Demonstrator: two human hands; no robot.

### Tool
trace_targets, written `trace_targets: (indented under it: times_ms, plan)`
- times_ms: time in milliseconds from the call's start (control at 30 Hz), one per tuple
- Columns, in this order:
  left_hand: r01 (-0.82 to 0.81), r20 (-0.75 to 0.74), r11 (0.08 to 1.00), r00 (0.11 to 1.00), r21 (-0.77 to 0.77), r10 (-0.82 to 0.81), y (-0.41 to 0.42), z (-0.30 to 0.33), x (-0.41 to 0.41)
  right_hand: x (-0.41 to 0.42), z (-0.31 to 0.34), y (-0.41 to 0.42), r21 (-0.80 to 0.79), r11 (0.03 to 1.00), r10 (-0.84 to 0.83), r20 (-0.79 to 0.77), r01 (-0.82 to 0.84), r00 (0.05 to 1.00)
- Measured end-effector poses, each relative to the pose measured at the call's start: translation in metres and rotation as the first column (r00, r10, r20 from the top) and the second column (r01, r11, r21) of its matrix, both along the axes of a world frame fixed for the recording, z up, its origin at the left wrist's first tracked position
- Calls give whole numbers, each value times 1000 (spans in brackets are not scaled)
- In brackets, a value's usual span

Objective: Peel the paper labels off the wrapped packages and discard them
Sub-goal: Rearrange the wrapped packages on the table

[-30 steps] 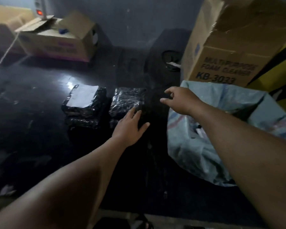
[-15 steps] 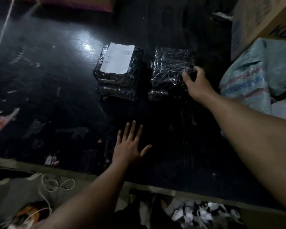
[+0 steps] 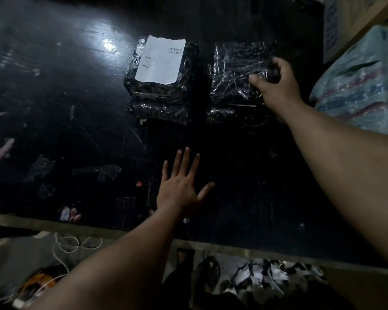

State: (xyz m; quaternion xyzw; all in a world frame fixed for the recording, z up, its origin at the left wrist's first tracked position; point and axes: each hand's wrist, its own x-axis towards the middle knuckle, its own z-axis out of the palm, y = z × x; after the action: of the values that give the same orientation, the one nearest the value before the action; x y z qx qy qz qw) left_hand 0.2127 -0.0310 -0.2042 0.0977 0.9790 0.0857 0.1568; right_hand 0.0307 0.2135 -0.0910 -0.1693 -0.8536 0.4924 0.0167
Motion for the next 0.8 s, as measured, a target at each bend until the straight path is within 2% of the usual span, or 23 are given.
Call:
trace_targets:
  times_ms: [200,400,533,633,800]
  plan:
    - [-11,-10,1000,1000,-15,11,1,1,1,19,8,-7,51,999,21,-96,-16,995]
    - [-27,-51,1000,998,1,27,2,-2,4,102,13,1,2,999,50,-178,-51,983]
    - [-76,-59,996,995,41,78,0,1,8,172,-3,2,-102,995,-12,-189,-8,982]
    - [-89,-98,996,991,17,90,1,2,15,217,-27,5,-164,986,-57,-181,27,982]
    - [-105,-117,994,988,-23,102,3,-3,18,264,-68,1,-193,981,-45,-108,24,993]
